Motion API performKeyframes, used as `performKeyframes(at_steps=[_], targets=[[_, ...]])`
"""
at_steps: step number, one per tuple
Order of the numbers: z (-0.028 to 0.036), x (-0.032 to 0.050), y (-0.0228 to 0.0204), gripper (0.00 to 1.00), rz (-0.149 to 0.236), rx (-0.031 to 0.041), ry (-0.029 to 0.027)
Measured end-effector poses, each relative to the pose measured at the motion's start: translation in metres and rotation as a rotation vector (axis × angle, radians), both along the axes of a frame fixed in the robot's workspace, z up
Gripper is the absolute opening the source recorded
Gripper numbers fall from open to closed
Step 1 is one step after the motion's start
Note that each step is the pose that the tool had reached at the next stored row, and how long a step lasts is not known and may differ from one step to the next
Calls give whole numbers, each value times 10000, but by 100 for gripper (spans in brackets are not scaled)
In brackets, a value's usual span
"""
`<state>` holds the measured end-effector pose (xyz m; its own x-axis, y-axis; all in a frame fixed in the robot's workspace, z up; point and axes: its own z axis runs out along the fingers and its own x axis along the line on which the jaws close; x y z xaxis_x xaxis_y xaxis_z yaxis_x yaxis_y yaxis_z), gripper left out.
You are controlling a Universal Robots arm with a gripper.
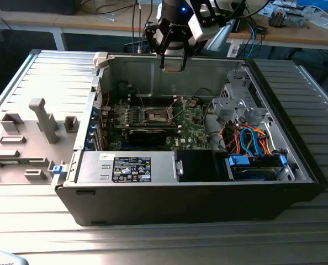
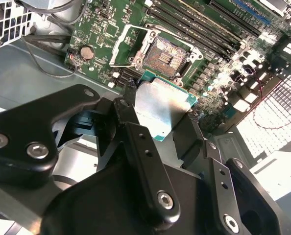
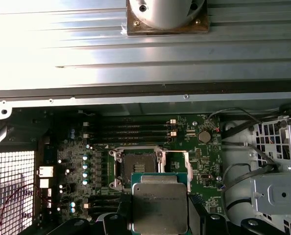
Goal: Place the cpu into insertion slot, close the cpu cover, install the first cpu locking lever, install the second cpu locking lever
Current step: 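Place the cpu into insertion slot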
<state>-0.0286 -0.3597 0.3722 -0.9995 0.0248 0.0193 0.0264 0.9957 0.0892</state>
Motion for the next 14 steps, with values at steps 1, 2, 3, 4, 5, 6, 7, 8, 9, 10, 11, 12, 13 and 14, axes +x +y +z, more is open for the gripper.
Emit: performKeyframes(at_steps=[1,2,3,4,5,6,7,8,9,10,11,12,13,14], targets=[[-1,0,0,54,0,0,0],[-3,0,0,54,0,0,-1],[-7,0,0,54,0,1,-1],[-8,0,0,54,0,-1,0],[-21,0,0,54,0,-1,0],[-25,-1,-2,54,0,0,0],[-25,-1,-2,54,0,-1,0],[-25,-1,-2,54,0,-1,0],[-26,-1,-2,54,0,0,0],[-26,-1,-2,54,0,-1,0],[-28,-1,-2,54,0,-1,0],[-30,-1,-2,54,0,0,0],[-30,-1,-2,54,0,0,0],[-30,-1,-2,54,0,-1,0]])
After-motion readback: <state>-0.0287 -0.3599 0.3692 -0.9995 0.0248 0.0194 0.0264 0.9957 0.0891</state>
